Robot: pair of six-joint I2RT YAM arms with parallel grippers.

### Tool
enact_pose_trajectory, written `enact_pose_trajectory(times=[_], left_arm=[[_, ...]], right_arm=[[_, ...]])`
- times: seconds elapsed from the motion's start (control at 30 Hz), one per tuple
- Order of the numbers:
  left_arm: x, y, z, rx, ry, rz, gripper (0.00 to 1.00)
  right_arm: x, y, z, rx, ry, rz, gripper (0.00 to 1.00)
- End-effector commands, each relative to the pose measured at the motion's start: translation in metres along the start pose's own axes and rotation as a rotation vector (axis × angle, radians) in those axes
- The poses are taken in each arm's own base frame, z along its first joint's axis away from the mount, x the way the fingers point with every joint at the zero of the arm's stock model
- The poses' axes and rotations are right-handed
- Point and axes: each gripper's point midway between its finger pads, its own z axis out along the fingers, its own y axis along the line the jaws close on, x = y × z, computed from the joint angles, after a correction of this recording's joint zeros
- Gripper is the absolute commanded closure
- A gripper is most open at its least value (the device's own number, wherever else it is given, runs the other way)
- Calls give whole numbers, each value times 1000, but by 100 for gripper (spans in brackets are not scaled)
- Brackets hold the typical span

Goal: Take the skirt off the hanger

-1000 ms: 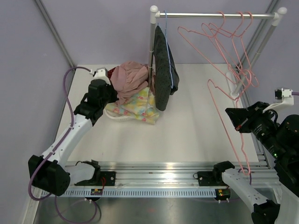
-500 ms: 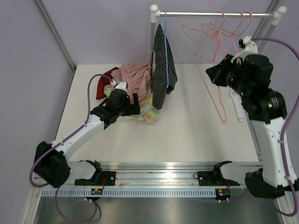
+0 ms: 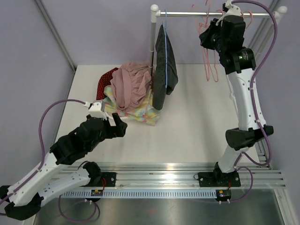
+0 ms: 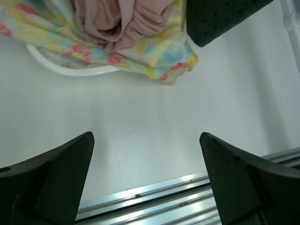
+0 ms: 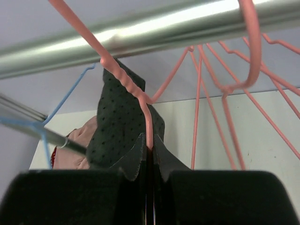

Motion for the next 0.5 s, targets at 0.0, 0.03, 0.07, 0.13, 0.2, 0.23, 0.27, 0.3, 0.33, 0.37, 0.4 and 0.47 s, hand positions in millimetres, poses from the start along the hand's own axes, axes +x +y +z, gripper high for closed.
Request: enact_pose_trajectory(times=[0.0, 0.03, 0.07, 0.13, 0.2, 0.23, 0.27, 0.3, 0.33, 0.37, 0.4, 0.47], left_arm=[[10, 37, -14, -119, 0, 24, 1], [12, 43, -16, -137, 0, 27, 1], [11, 44, -17, -136, -12, 22, 1], [7, 40, -19, -99, -41, 10, 1], [5, 40, -18, -98, -58, 10, 1], [5, 41, -18, -102, -57, 14, 1], [5, 40, -18, -101, -56, 15, 1], [6, 40, -17, -100, -52, 18, 1], [7, 40, -17, -98, -49, 20, 1], [7, 39, -17, -92, -49, 20, 1], [6, 39, -17, -91, -53, 18, 1], [6, 39, -18, -84, -57, 16, 1]], right_arm=[[-22, -12, 19, 27, -71, 19, 100], [-9, -16, 29, 38, -35, 28, 100], [-4, -18, 31, 42, -18, 29, 100], [8, -23, 29, 55, 16, 36, 100], [25, -29, 29, 61, 36, 34, 100], [11, -25, 9, 48, -6, 37, 100], [11, -26, 3, 51, -15, 38, 100], [18, -29, -1, 56, -6, 37, 100], [8, -27, -17, 47, -35, 34, 98], [7, -26, -24, 43, -37, 30, 87], [8, -27, -30, 47, -28, 25, 40], [-4, -29, -51, 62, -60, 16, 13]])
